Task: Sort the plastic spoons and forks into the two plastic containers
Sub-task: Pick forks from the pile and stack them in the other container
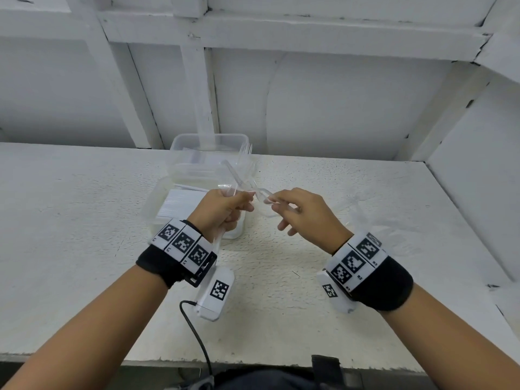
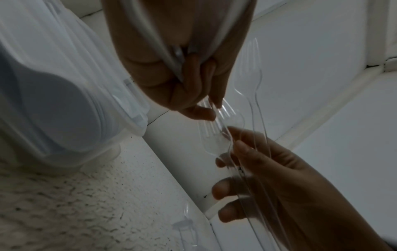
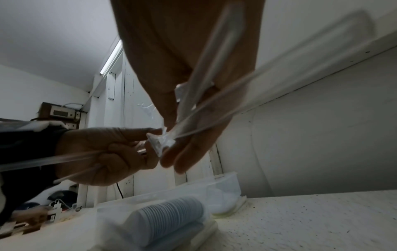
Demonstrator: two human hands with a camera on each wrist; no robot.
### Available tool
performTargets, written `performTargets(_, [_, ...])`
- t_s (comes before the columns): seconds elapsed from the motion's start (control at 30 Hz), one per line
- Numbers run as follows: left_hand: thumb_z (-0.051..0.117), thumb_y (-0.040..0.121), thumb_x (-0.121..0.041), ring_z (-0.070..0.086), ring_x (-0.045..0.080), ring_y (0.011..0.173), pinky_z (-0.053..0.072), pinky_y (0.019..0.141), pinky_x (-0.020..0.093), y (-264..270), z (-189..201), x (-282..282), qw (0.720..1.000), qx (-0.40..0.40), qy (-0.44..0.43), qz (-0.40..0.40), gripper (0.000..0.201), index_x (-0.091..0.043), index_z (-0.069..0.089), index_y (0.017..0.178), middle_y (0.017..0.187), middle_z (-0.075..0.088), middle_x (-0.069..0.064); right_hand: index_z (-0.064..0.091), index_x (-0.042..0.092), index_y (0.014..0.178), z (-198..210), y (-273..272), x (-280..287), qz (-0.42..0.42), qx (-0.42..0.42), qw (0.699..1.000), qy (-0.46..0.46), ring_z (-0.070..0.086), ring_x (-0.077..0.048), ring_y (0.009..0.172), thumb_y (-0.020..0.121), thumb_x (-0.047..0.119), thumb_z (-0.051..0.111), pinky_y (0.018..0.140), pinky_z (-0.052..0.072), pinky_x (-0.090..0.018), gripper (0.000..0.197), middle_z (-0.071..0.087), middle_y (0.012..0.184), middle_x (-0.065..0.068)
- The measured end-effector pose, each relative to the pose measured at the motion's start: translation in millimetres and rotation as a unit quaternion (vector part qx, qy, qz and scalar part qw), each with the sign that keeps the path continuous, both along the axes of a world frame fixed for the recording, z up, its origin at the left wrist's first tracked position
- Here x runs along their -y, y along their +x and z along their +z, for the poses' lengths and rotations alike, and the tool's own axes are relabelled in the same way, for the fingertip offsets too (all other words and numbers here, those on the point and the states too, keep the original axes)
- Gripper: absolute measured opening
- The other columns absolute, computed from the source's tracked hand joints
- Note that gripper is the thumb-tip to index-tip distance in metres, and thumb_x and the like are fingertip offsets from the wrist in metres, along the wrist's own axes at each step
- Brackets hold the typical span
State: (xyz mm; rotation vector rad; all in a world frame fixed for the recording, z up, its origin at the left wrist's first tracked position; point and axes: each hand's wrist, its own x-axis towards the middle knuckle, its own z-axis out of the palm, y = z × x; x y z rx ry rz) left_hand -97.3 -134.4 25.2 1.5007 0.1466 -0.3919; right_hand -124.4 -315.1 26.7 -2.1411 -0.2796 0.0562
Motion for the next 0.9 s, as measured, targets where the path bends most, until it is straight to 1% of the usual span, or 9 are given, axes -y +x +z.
performTargets(0.13, [0.059, 0.090, -0.017, 0.027, 0.002, 0.032, 0.021, 0.032, 0.012, 1, -1, -2, 0.999, 0.010, -0.022, 0.026, 0.022, -0.007, 0.054, 0.071, 0.058, 0.055, 0.001, 0.064, 0.025, 0.107, 3, -4, 1, 0.006, -0.065, 0.998, 0.020, 0.068, -0.017, 0.064, 0.096, 0.016, 0.049, 0.061, 0.055, -0.032, 0.020, 0.064, 0.084, 0.000])
performTargets(0.23, [0.059, 0.090, -0.024, 0.027, 0.002, 0.032, 0.022, 0.031, 0.013, 2, 1, -3, 0.999, 0.021, -0.030, 0.025, 0.028, -0.008, 0.052, 0.069, 0.053, 0.053, -0.003, 0.065, 0.027, 0.110, 0, -7, 0, 0.007, -0.065, 0.998, 0.022, 0.059, -0.008, 0.052, 0.096, 0.019, 0.049, 0.048, 0.048, -0.022, 0.023, 0.063, 0.077, 0.003])
performTargets(0.33, [0.059, 0.090, -0.026, 0.026, 0.002, 0.031, 0.022, 0.032, 0.013, -1, 0, 2, 0.999, 0.024, -0.033, 0.020, 0.030, -0.009, 0.051, 0.066, 0.046, 0.049, -0.007, 0.063, 0.026, 0.116, -3, -9, -4, 0.002, -0.061, 0.998, 0.035, 0.046, -0.005, 0.045, 0.098, 0.021, 0.044, 0.043, 0.035, -0.011, 0.027, 0.061, 0.073, 0.003])
performTargets(0.43, [0.061, 0.088, -0.029, 0.027, 0.003, 0.032, 0.023, 0.032, 0.014, -2, -3, 7, 0.998, 0.014, -0.056, 0.037, 0.030, -0.007, 0.051, 0.070, 0.047, 0.050, -0.007, 0.060, 0.026, 0.122, -5, -11, -8, 0.015, -0.080, 0.996, 0.047, 0.041, -0.004, 0.046, 0.100, 0.023, 0.039, 0.043, 0.033, -0.011, 0.030, 0.056, 0.073, 0.003])
performTargets(0.53, [0.062, 0.086, -0.032, 0.026, 0.002, 0.033, 0.023, 0.032, 0.015, -3, -4, 11, 0.996, 0.000, -0.078, 0.041, 0.030, -0.004, 0.052, 0.091, 0.064, 0.052, -0.001, 0.058, 0.025, 0.125, -7, -9, -8, 0.021, -0.058, 0.998, 0.018, 0.037, 0.000, 0.044, 0.100, 0.022, 0.038, 0.045, 0.032, -0.013, 0.032, 0.048, 0.068, 0.004])
performTargets(0.57, [0.062, 0.086, -0.032, 0.026, 0.002, 0.033, 0.023, 0.032, 0.015, -3, -3, 12, 0.997, -0.002, -0.076, 0.034, 0.030, -0.004, 0.051, 0.094, 0.072, 0.053, 0.003, 0.058, 0.024, 0.124, -7, -9, -7, 0.016, -0.053, 0.998, 0.018, 0.037, 0.000, 0.043, 0.100, 0.021, 0.037, 0.044, 0.031, -0.012, 0.032, 0.046, 0.066, 0.003])
performTargets(0.7, [0.058, 0.090, -0.029, 0.023, 0.003, 0.032, 0.020, 0.033, 0.015, -8, 1, 13, 0.999, 0.009, -0.034, -0.035, 0.031, 0.000, 0.055, 0.098, 0.095, 0.063, 0.019, 0.058, 0.015, 0.111, -5, -7, -7, 0.003, -0.039, 0.999, 0.009, 0.039, 0.002, 0.045, 0.101, 0.022, 0.034, 0.046, 0.031, -0.010, 0.026, 0.046, 0.067, 0.005])
performTargets(0.77, [0.057, 0.091, -0.029, 0.023, 0.004, 0.033, 0.020, 0.034, 0.015, -10, 2, 14, 0.998, 0.017, -0.020, -0.050, 0.031, 0.002, 0.057, 0.096, 0.109, 0.064, 0.025, 0.055, 0.012, 0.107, -6, -8, -7, 0.008, -0.029, 0.999, -0.010, 0.038, -0.001, 0.049, 0.101, 0.024, 0.034, 0.050, 0.033, -0.016, 0.025, 0.049, 0.069, 0.003])
performTargets(0.9, [0.057, 0.091, -0.027, 0.023, 0.004, 0.032, 0.020, 0.033, 0.014, -9, 1, 15, 0.999, 0.028, -0.011, -0.042, 0.034, 0.004, 0.057, 0.102, 0.111, 0.063, 0.026, 0.050, 0.015, 0.110, -5, -9, -7, 0.012, -0.027, 0.999, -0.025, 0.041, -0.010, 0.055, 0.101, 0.024, 0.034, 0.054, 0.035, -0.025, 0.021, 0.051, 0.070, -0.003])
